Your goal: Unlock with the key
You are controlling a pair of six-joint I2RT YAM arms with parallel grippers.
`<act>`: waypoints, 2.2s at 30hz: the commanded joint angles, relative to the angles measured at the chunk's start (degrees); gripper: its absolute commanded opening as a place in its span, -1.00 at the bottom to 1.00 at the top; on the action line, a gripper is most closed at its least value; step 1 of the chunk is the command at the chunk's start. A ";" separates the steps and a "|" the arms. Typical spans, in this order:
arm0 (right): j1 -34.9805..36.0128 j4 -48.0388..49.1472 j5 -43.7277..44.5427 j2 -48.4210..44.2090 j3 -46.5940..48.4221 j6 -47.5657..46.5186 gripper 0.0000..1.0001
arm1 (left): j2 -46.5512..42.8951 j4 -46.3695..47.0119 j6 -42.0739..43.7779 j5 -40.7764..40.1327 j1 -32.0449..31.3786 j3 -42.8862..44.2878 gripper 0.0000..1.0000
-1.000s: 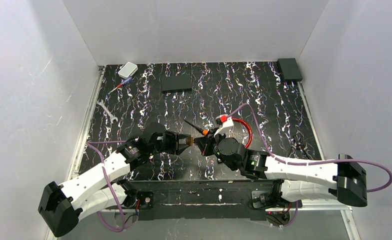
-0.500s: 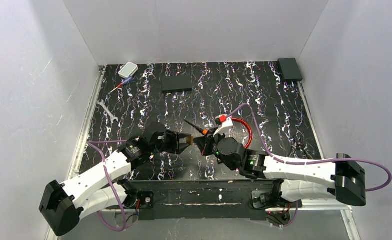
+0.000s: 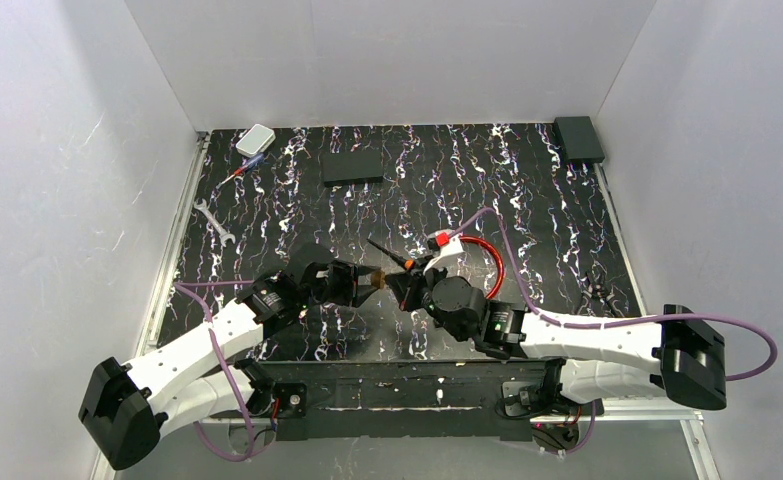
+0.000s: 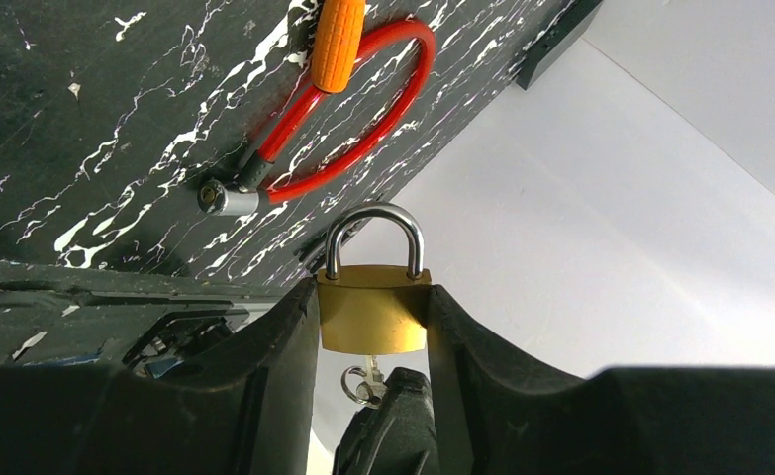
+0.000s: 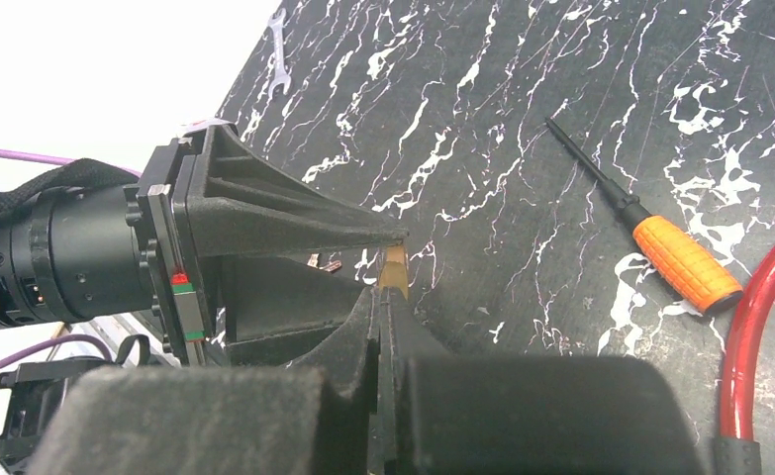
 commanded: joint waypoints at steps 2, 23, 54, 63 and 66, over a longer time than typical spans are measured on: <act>0.24 8.55 -0.25 -0.44 -2.74 -1.80 -0.97 | -0.10 4.54 -1.55 1.65 -0.13 0.38 -1.00; 0.20 9.33 1.91 1.11 -2.92 -3.26 -0.97 | 2.51 10.10 0.59 4.42 -0.15 0.95 -1.00; 0.16 2.46 5.71 5.67 5.47 0.39 -0.97 | 3.36 6.41 4.53 1.93 -0.21 3.63 -1.00; 0.16 2.42 5.13 8.07 6.90 -0.91 -0.97 | 3.25 7.08 4.42 2.46 -0.15 3.93 -1.00; 0.16 6.25 3.32 8.83 5.26 -3.41 -0.97 | 3.25 7.43 4.01 3.11 -0.23 4.02 -1.00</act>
